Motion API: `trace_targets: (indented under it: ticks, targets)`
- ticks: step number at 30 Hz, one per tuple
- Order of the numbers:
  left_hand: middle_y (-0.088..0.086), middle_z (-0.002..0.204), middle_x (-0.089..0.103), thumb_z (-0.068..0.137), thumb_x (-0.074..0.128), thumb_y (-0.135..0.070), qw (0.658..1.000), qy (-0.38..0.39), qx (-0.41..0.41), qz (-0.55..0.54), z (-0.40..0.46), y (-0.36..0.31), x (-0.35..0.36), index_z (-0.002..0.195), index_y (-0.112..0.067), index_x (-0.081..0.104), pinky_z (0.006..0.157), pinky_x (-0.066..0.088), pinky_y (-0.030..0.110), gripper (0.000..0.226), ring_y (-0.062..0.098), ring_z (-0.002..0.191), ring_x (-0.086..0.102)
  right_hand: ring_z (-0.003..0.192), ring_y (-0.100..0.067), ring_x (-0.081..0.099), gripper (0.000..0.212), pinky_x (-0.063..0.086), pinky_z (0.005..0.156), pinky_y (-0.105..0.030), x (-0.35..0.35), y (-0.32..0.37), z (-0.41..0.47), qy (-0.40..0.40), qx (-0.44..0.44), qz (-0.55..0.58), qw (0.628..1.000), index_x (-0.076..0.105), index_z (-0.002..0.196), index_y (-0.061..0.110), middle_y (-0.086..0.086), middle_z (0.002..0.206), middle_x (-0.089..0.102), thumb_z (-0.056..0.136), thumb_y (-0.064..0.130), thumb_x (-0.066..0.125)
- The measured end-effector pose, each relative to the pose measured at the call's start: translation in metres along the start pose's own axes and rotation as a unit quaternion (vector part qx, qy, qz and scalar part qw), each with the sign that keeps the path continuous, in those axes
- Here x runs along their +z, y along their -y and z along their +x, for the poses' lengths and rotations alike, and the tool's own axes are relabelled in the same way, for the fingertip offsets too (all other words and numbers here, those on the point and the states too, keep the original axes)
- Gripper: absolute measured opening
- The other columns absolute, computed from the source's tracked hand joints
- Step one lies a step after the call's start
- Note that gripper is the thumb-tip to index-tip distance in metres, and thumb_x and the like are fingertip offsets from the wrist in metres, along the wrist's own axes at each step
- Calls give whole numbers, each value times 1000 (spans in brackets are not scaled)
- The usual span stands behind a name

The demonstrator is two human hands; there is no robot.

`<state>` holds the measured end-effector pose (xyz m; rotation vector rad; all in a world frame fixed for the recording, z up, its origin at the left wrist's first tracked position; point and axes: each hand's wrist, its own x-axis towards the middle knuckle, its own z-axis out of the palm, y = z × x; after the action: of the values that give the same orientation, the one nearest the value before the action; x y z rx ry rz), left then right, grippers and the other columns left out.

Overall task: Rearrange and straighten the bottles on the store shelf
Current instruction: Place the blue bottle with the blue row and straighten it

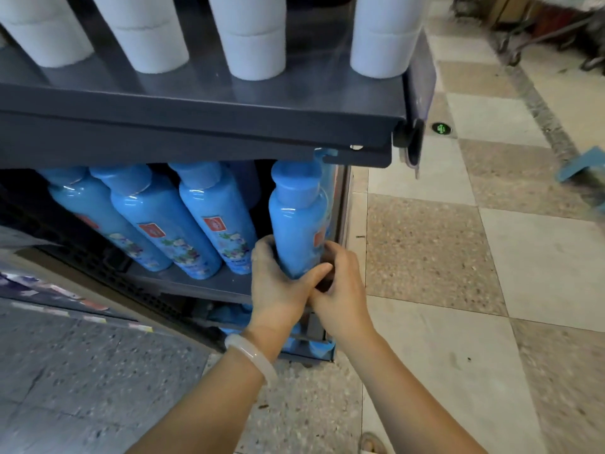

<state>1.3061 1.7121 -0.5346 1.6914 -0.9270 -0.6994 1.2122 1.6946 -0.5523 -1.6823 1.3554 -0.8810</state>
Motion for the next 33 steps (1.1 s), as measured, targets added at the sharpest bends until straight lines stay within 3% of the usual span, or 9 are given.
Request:
trace_targets:
  ticks: [4, 7, 12, 18, 21, 24, 27, 31, 33]
  targets:
    - [5, 108, 55, 49, 72, -48, 999, 7, 27, 39, 0, 4, -5, 114, -16, 51, 93, 49, 41, 75, 19, 106, 56, 122, -15, 50, 64, 44, 101, -38, -5, -2, 1, 53, -2, 41, 998, 37, 133, 26, 1, 133, 50, 76, 19, 64]
    - [-7, 110, 61, 57, 76, -33, 999, 45, 15, -11, 0, 4, -9, 118, -22, 44, 95, 50, 39, 70, 10, 107, 60, 116, -15, 53, 59, 47, 95, -37, -3, 1, 3, 19, 1, 17, 1000, 42, 130, 23, 0, 127, 51, 76, 23, 67]
    - [-3, 109, 61, 57, 75, -37, 999, 33, 7, -3, 3, 8, -11, 112, -27, 43, 94, 51, 42, 65, 13, 107, 61, 106, -5, 49, 54, 38, 78, -8, 0, 8, 5, 16, -16, -3, 1000, 45, 127, 25, 9, 113, 49, 78, 22, 66]
    - [3, 115, 59, 66, 76, -28, 999, -1, 17, 30, -5, 12, -3, 116, -22, 49, 94, 50, 37, 57, 15, 108, 59, 109, -15, 58, 50, 49, 86, -32, 2, 3, 5, 6, -26, -7, 1000, 45, 125, 26, 7, 117, 60, 78, 19, 63]
    - [5, 113, 51, 72, 76, -13, 990, -138, -1, -13, -25, 13, -9, 109, -18, 47, 96, 45, 28, 48, 16, 108, 55, 114, -18, 56, 60, 48, 92, -38, 4, -1, 4, 1, -24, -19, 1000, 43, 129, 20, 0, 123, 59, 75, 23, 69]
    - [7, 116, 44, 72, 76, -12, 965, -257, -18, -44, -21, 18, -20, 118, -10, 43, 102, 42, 38, 56, 22, 113, 50, 113, -17, 54, 65, 44, 93, -32, 3, 1, 7, 0, -17, -6, 1000, 44, 127, 18, 3, 119, 57, 70, 22, 75]
    - [13, 125, 48, 70, 77, -24, 965, -258, -35, -45, -1, 16, -22, 126, -4, 41, 103, 42, 47, 69, 26, 120, 49, 110, -16, 54, 71, 45, 90, -32, 5, 3, 8, -7, -15, 13, 1000, 44, 124, 21, 7, 115, 54, 63, 25, 80]
    - [14, 127, 49, 68, 79, -27, 961, -268, -61, -28, 16, 2, -11, 130, -7, 41, 99, 39, 28, 75, 26, 117, 49, 108, -17, 58, 68, 50, 88, -40, 9, 5, 9, -13, -8, 24, 1000, 44, 121, 30, 9, 115, 58, 63, 30, 80]
    - [13, 127, 47, 71, 77, -23, 953, -293, -77, -12, 20, -4, -8, 131, -9, 40, 93, 38, 32, 72, 28, 116, 47, 107, -16, 59, 65, 50, 87, -37, 10, 7, 10, -9, -9, 28, 1000, 44, 121, 30, 14, 111, 56, 66, 29, 79]
